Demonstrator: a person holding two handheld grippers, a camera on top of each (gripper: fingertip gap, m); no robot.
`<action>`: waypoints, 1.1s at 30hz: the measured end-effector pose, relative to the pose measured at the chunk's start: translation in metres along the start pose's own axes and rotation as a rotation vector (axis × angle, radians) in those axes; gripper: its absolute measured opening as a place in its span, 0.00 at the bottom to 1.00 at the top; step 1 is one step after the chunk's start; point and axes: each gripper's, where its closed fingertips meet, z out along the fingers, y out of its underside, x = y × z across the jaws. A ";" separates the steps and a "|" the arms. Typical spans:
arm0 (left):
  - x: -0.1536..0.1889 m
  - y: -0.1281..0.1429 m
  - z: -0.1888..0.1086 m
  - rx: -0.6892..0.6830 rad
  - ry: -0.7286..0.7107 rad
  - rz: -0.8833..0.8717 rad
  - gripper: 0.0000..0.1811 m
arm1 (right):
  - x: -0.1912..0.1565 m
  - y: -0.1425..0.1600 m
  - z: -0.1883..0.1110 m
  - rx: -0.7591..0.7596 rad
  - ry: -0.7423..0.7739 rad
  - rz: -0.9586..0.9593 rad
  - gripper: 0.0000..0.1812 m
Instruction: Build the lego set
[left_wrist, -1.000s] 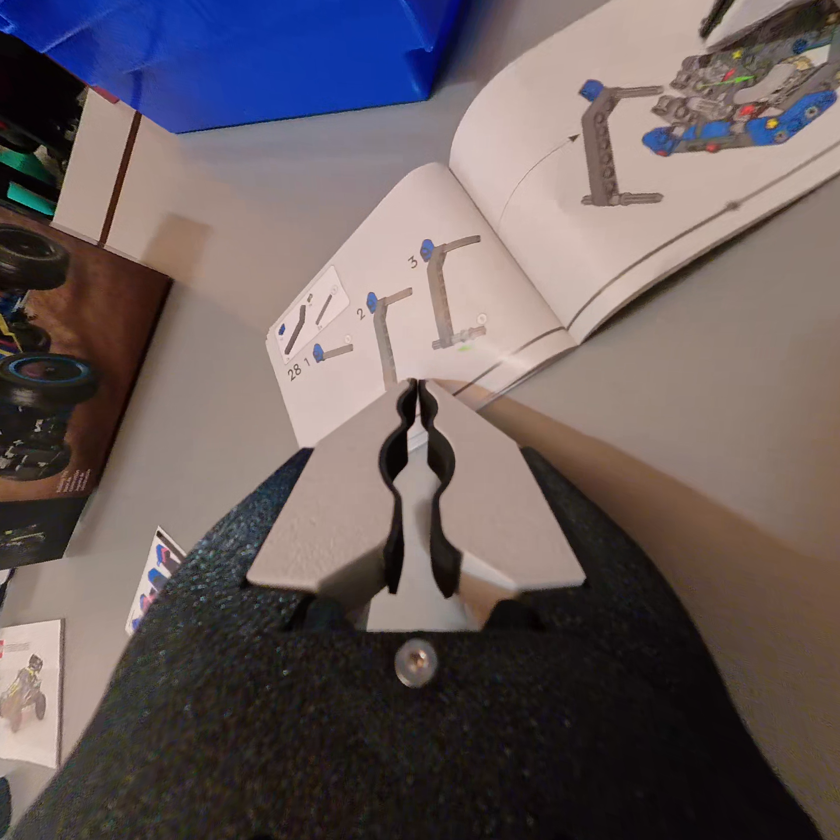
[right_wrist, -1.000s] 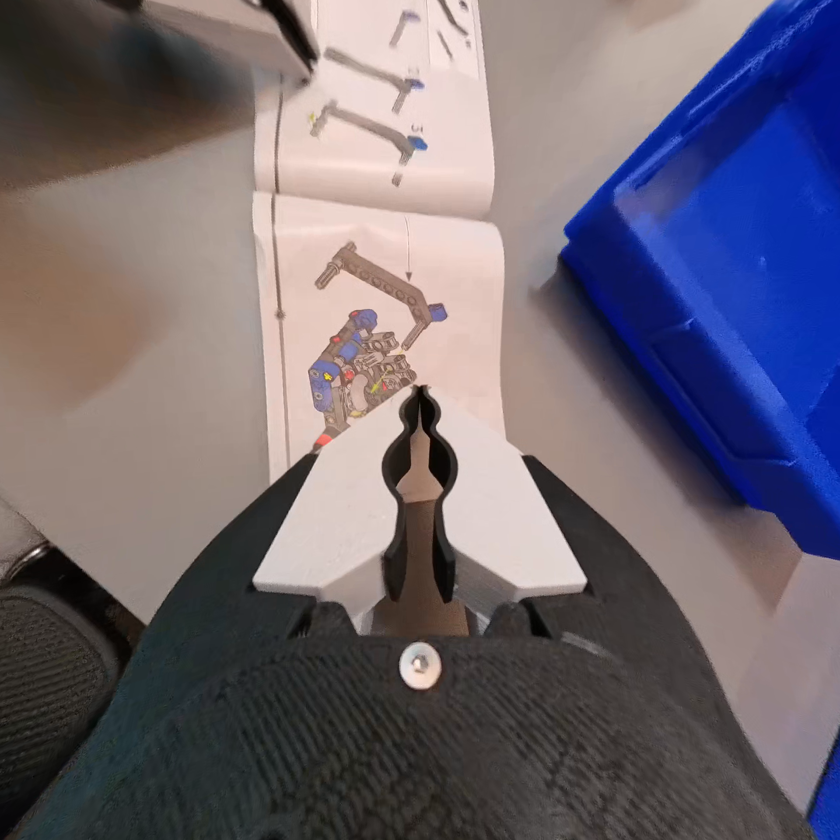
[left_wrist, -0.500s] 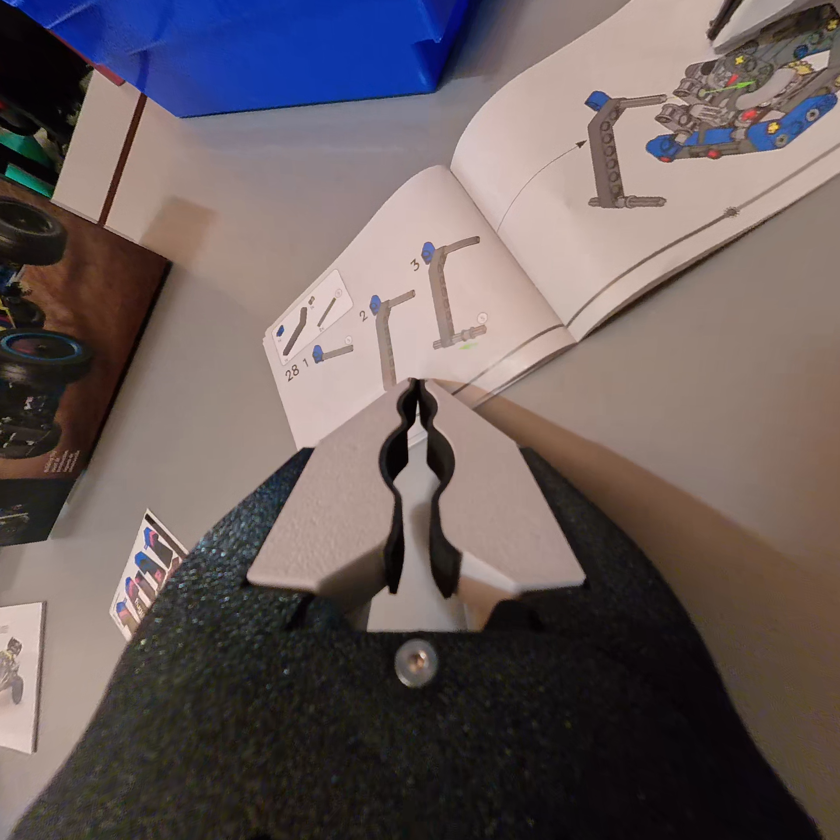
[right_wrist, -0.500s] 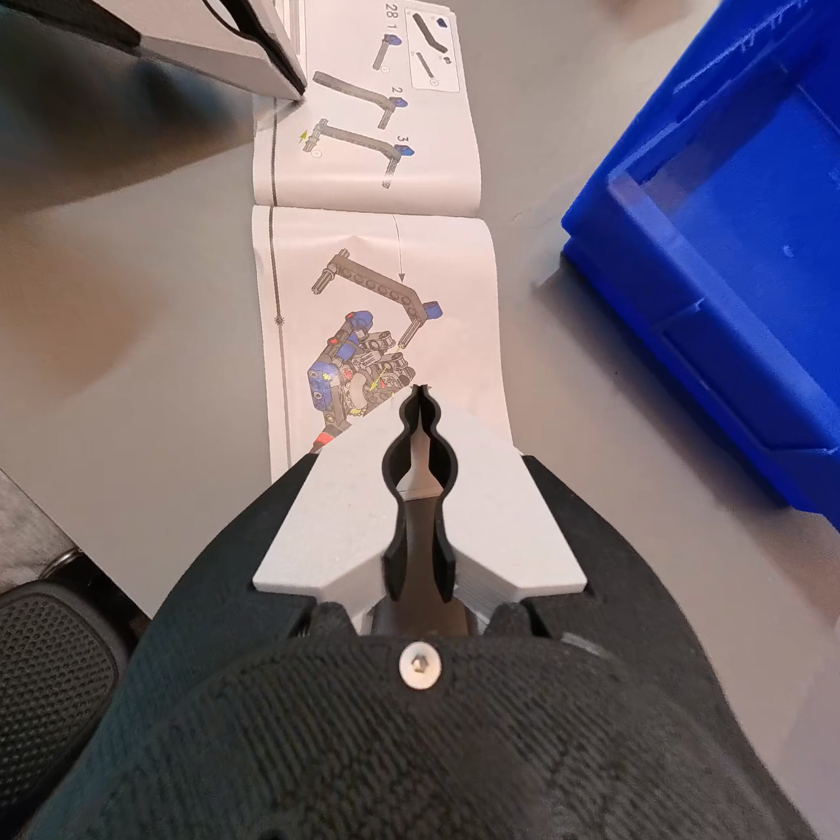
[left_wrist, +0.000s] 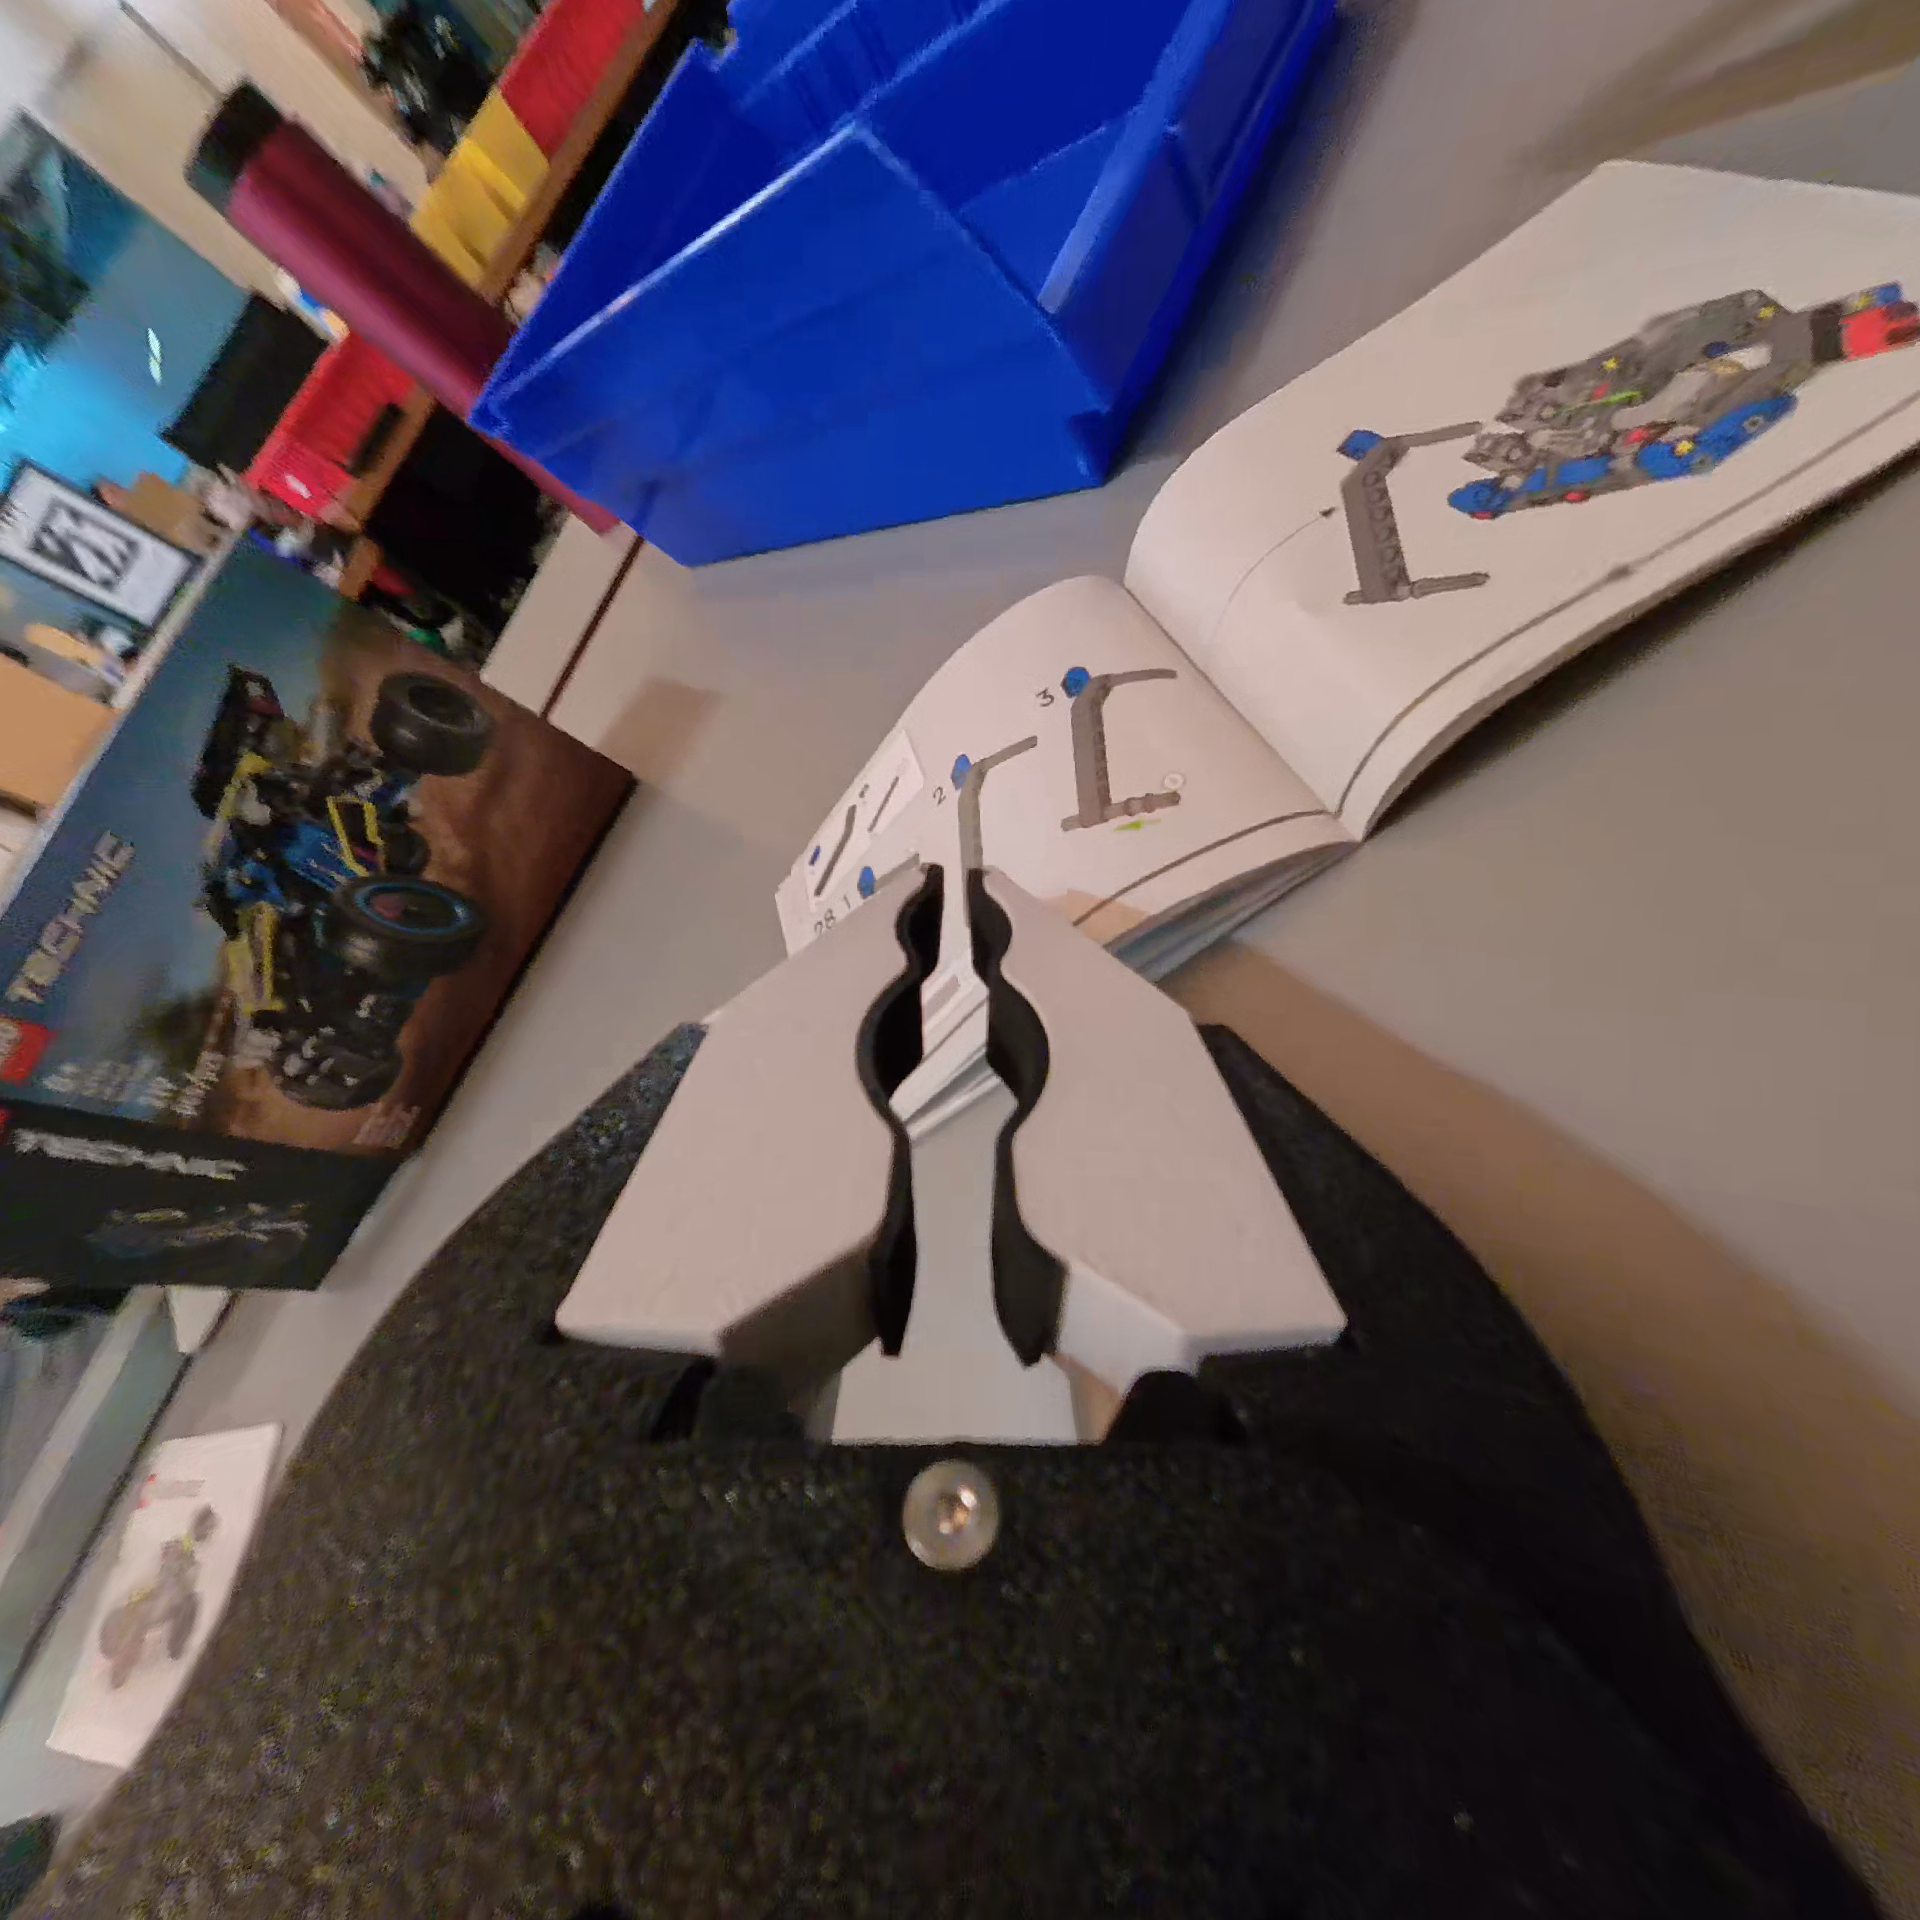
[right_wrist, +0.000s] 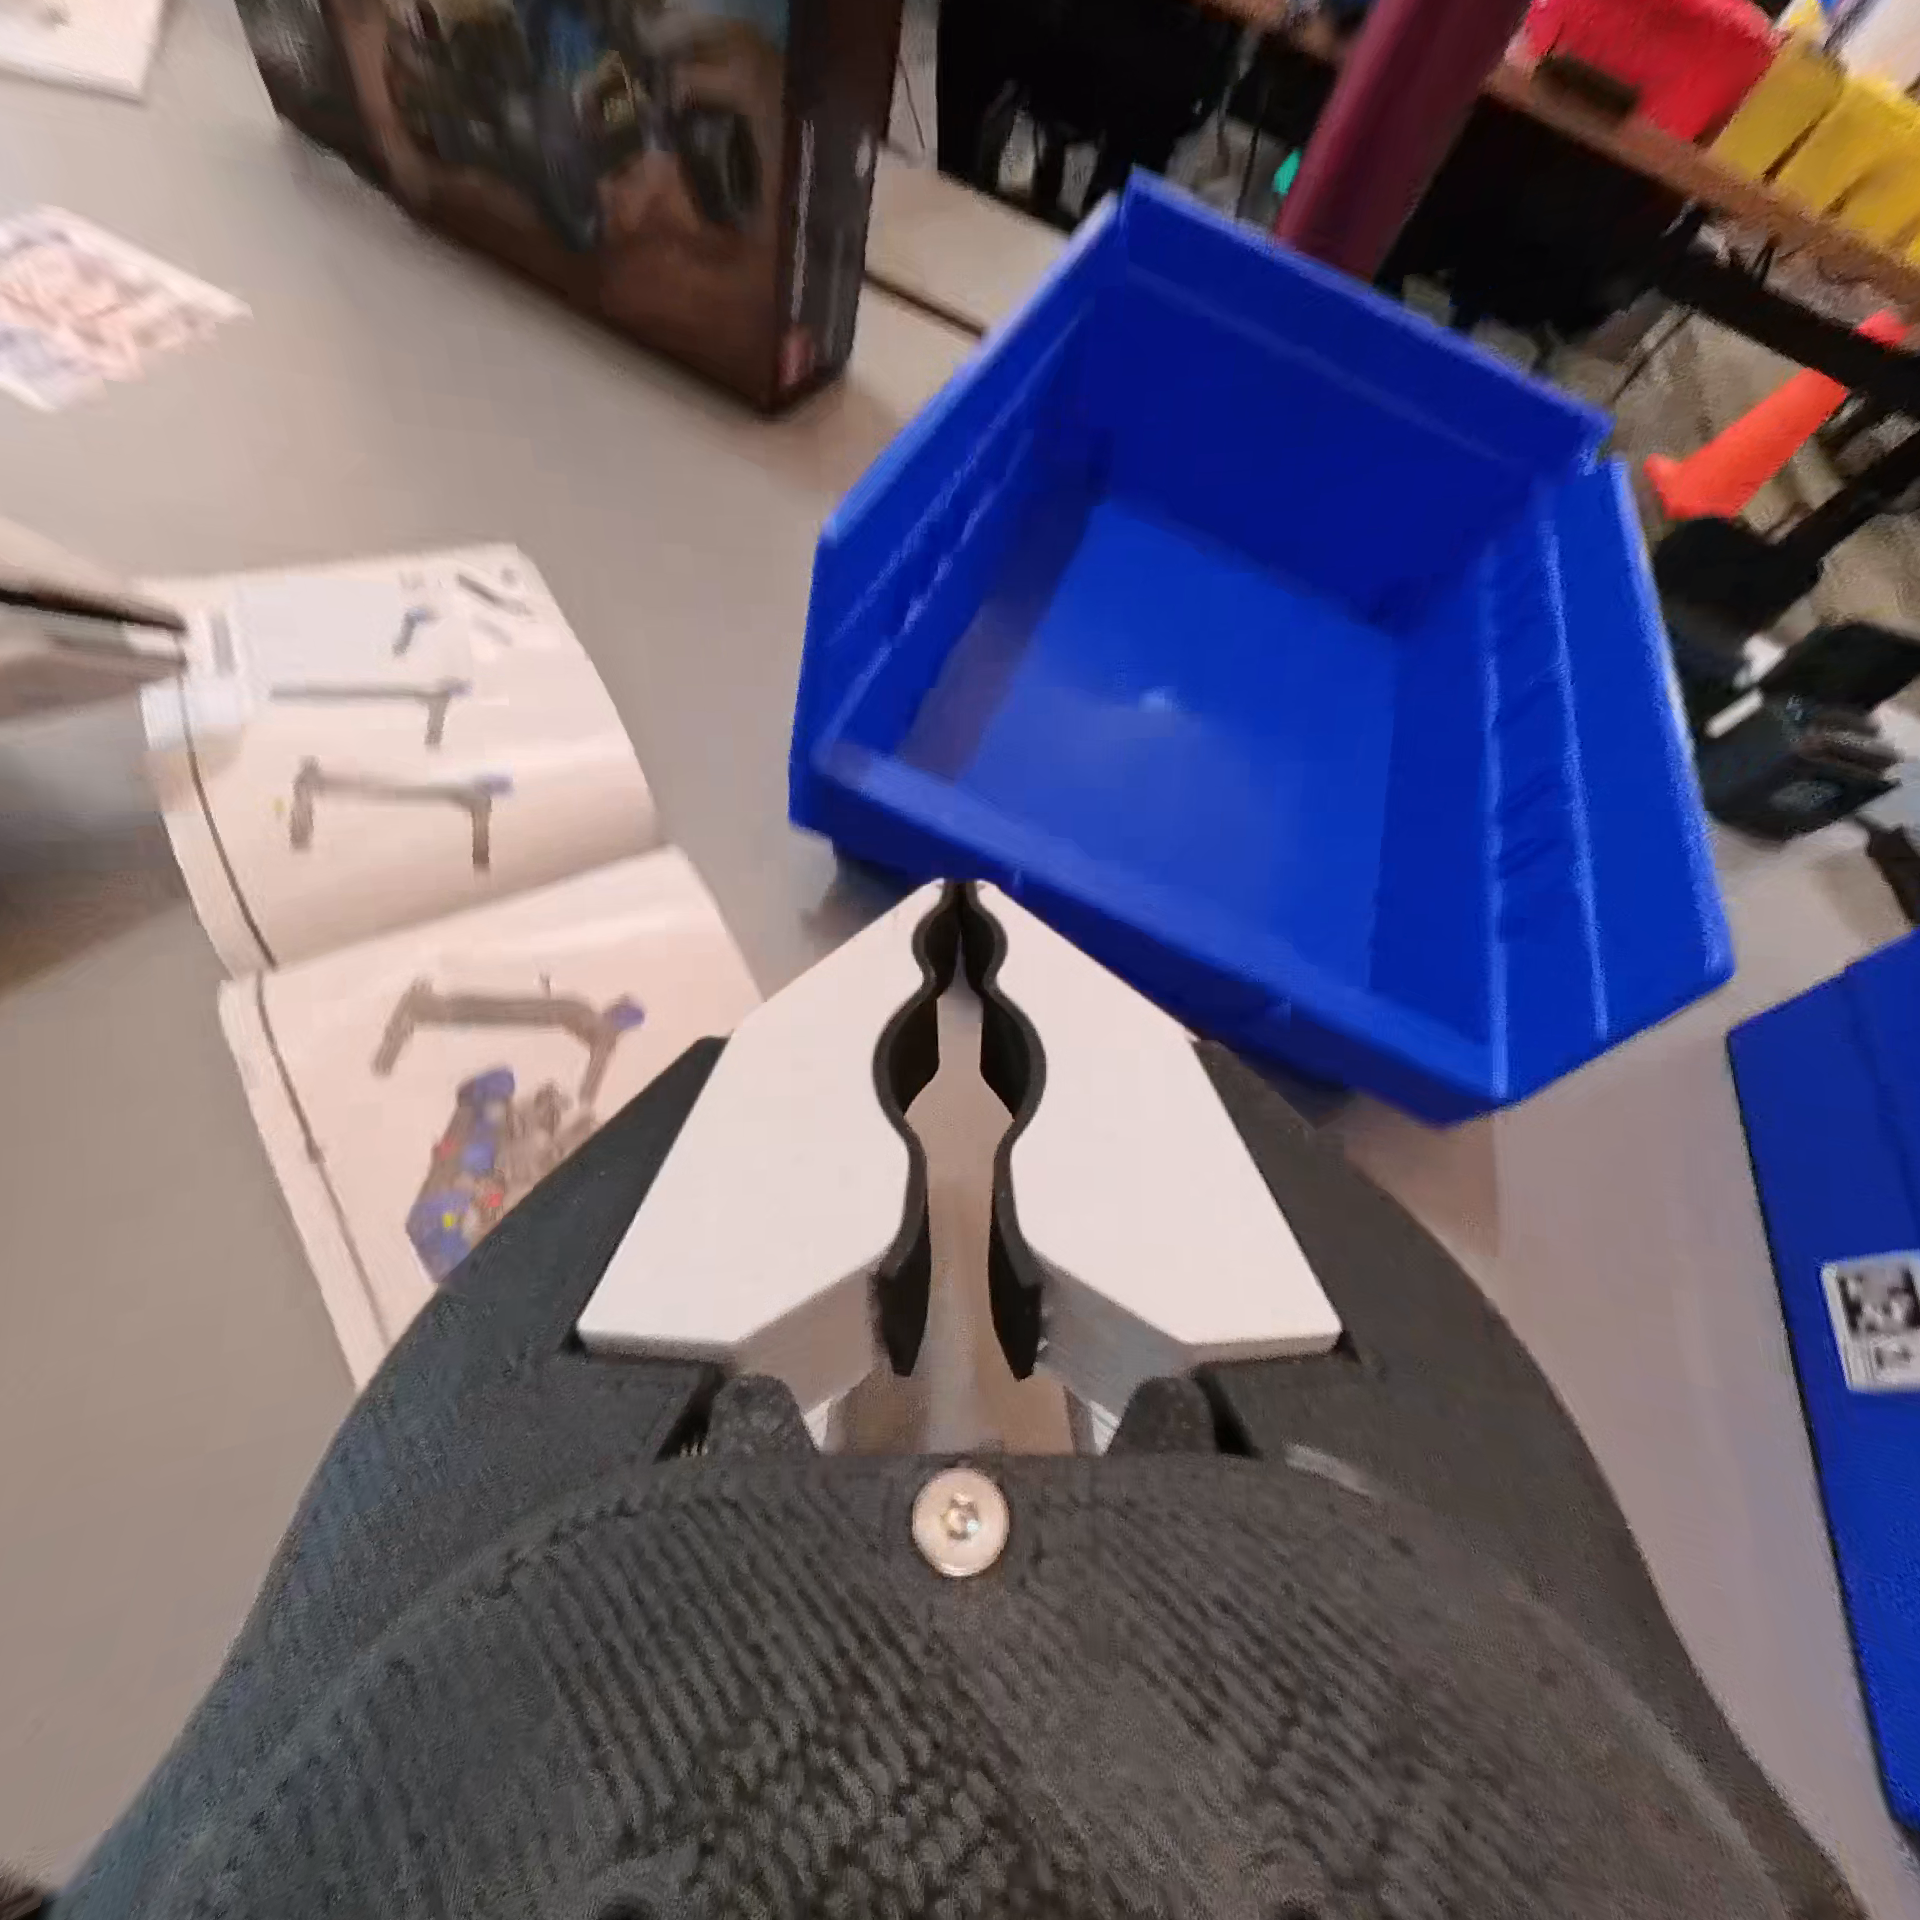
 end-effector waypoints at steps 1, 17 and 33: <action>0.001 -0.001 -0.001 0.015 -0.013 0.044 0.01 | 0.000 -0.013 0.002 0.031 -0.016 -0.003 0.00; 0.018 -0.023 0.002 0.214 -0.092 0.376 0.00 | 0.013 -0.021 0.010 0.310 -0.120 0.141 0.05; 0.029 -0.018 0.006 0.196 -0.034 0.427 0.00 | 0.006 -0.009 0.020 0.246 -0.139 0.130 0.05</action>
